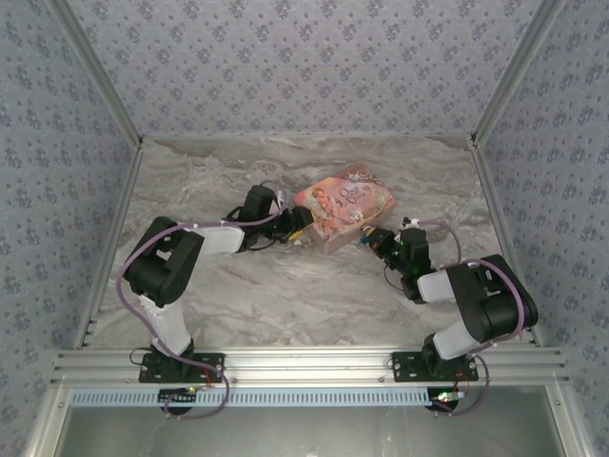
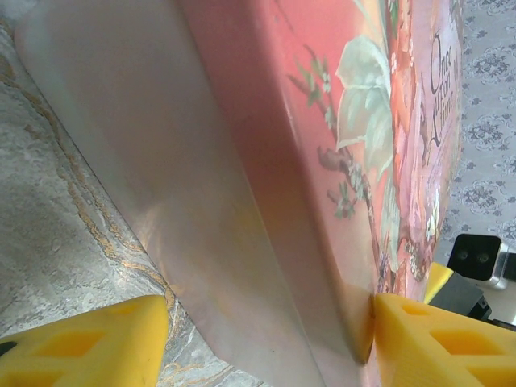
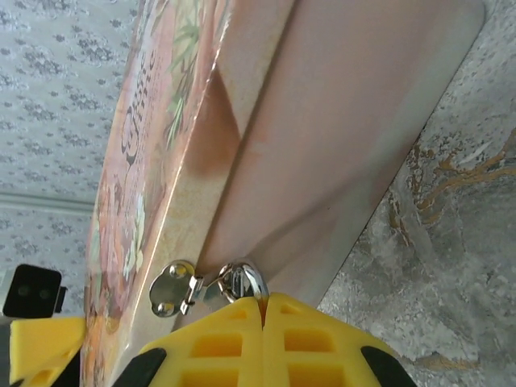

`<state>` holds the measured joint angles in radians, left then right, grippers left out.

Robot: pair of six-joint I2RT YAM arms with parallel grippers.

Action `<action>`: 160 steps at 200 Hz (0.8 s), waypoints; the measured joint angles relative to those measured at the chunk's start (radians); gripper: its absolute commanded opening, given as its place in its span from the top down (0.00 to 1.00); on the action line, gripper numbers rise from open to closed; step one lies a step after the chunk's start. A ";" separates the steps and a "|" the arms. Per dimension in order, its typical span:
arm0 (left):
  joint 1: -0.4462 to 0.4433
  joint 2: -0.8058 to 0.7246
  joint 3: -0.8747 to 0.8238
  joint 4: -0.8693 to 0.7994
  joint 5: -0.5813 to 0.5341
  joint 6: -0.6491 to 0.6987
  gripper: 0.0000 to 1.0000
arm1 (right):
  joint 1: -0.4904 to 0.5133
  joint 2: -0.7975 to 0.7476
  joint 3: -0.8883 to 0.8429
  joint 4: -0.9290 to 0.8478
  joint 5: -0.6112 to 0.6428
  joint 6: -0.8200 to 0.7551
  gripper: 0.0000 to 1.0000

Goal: Unlock the padlock with the key

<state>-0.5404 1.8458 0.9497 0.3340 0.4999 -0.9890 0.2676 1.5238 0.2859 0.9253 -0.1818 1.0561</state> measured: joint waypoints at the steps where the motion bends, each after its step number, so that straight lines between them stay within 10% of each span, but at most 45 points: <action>1: 0.000 0.000 0.000 0.000 0.000 0.000 0.34 | 0.000 0.000 0.000 0.000 0.002 0.000 1.00; 82: 0.016 0.000 0.000 -0.010 0.002 0.004 0.31 | -0.026 0.013 0.020 -0.023 0.082 0.013 1.00; 160: 0.114 -0.095 -0.042 -0.107 -0.043 0.063 0.22 | 0.036 -0.430 0.072 -0.562 -0.009 -0.273 1.00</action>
<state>-0.4267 1.7504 0.9073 0.2268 0.4572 -0.9257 0.3038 1.0939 0.3576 0.3637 -0.1909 0.7830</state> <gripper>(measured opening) 0.754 0.053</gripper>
